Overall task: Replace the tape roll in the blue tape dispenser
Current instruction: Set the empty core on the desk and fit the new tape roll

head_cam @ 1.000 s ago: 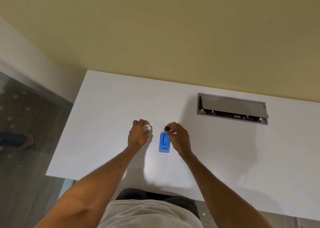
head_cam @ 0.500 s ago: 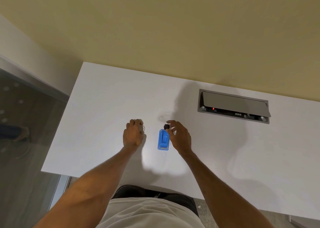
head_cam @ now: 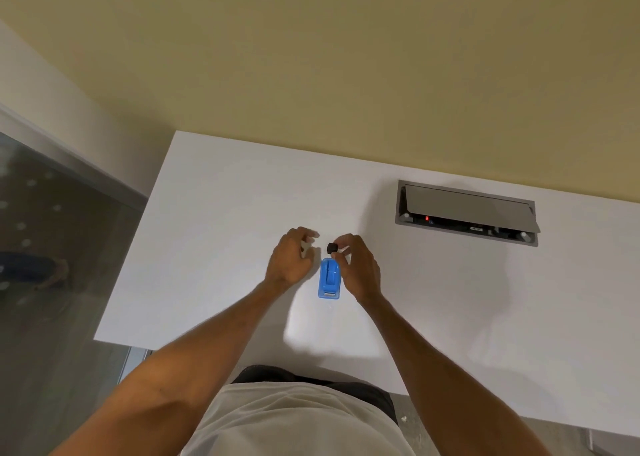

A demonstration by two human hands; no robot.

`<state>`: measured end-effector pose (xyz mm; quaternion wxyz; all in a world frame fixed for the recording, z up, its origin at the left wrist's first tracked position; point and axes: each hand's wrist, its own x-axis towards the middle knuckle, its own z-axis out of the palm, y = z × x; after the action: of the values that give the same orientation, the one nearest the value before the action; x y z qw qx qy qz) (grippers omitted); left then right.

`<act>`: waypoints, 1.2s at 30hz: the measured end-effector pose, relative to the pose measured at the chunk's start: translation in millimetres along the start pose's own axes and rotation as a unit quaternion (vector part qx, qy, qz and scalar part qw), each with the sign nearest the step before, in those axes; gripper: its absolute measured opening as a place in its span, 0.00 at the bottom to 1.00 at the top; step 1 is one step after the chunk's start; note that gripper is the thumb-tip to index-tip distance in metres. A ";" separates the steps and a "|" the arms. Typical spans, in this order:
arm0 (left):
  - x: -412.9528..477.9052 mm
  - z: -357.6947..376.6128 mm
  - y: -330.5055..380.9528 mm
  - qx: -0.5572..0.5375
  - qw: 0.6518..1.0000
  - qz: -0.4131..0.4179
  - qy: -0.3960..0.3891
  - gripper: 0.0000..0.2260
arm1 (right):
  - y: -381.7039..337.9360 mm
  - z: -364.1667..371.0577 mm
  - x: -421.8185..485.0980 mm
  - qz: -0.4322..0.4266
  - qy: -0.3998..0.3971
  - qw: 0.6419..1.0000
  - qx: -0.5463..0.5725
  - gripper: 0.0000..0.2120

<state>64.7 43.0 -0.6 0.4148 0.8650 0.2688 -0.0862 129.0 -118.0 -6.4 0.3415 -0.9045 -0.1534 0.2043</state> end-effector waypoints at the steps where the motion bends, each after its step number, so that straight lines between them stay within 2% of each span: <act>1: 0.0 1.8 7.4 -0.030 0.999 0.014 -0.010 0.14 | -0.5 -1.5 0.2 -0.001 0.001 1.000 -0.001 0.04; 5: -0.8 11.6 28.2 -0.091 0.994 0.039 -0.043 0.10 | -0.7 -8.5 1.1 0.015 -0.005 1.000 -0.007 0.10; 10: -3.3 23.0 35.4 -0.079 0.995 0.049 -0.044 0.11 | 3.7 -17.0 -1.9 0.020 0.027 0.999 0.018 0.10; 14: -3.5 26.9 36.5 -0.085 0.995 0.032 -0.038 0.10 | 11.3 -22.5 -4.9 0.002 -0.006 0.999 0.044 0.12; 18: -4.9 28.0 37.1 -0.086 0.995 0.027 -0.042 0.09 | 31.4 -29.4 -16.0 0.050 0.011 0.997 0.056 0.15; 22: -7.2 31.4 37.3 -0.078 0.996 0.003 -0.048 0.08 | 53.9 -35.9 -31.0 0.117 0.000 0.993 -0.005 0.19; 26: -9.0 37.2 37.6 -0.056 0.997 -0.005 -0.059 0.07 | 68.5 -35.2 -44.6 0.108 -0.065 0.985 -0.120 0.21; 32: -11.4 42.7 36.7 -0.029 0.997 -0.008 -0.068 0.07 | 76.7 -25.9 -53.9 0.126 -0.080 0.976 -0.159 0.31; 36: -11.5 43.7 34.7 -0.018 0.997 -0.009 -0.072 0.08 | 77.4 -24.5 -50.8 0.101 -0.096 0.967 -0.213 0.30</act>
<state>76.9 -12.7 -1.0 0.4477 0.8466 0.2470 -0.1476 107.2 -208.5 -28.9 0.1026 -0.9434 -0.1333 0.2859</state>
